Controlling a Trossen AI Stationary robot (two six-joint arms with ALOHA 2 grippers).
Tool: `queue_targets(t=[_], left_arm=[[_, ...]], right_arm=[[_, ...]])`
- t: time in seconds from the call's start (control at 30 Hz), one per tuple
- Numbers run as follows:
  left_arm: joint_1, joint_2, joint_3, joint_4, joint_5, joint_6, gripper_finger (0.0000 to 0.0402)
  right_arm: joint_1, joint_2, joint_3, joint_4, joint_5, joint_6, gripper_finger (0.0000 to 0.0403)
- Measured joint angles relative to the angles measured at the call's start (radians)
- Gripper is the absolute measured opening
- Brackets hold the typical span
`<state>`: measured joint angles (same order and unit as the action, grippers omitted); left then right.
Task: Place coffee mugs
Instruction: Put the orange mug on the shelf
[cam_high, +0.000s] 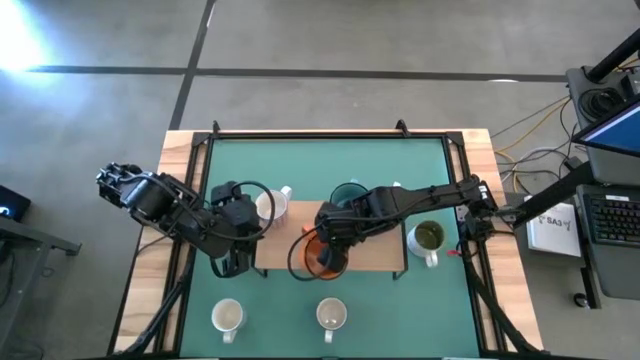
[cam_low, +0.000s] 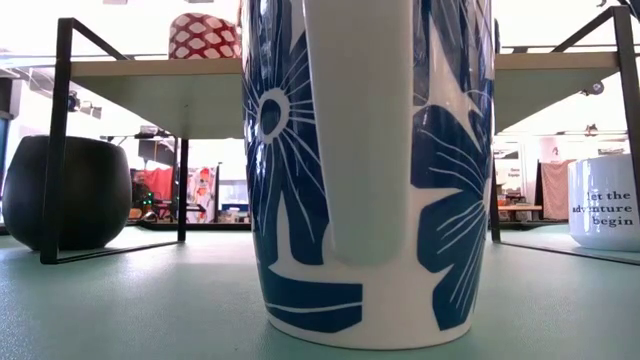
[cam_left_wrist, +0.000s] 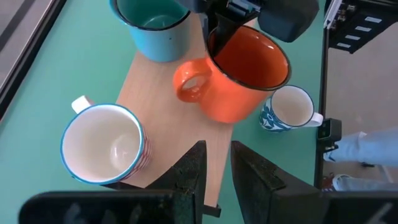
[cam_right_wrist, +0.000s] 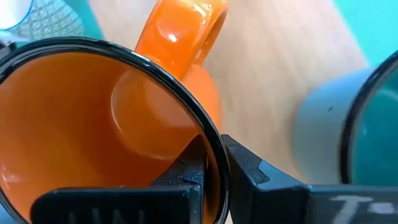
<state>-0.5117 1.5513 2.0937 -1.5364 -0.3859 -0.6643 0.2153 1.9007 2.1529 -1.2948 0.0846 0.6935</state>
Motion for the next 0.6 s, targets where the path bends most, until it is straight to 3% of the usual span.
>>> queue_targets(t=[0.23,0.6], left_arm=[[0.0,0.0,0.0,0.0,0.0,-0.008,0.0055],[0.0,0.0,0.0,0.001,0.0,-0.008,0.0055]], right_arm=[[-0.001,0.0,0.0,0.011,0.023,-0.006,0.0033],[-0.011,-0.002,0.0,0.047,0.023,-0.013,0.0076]])
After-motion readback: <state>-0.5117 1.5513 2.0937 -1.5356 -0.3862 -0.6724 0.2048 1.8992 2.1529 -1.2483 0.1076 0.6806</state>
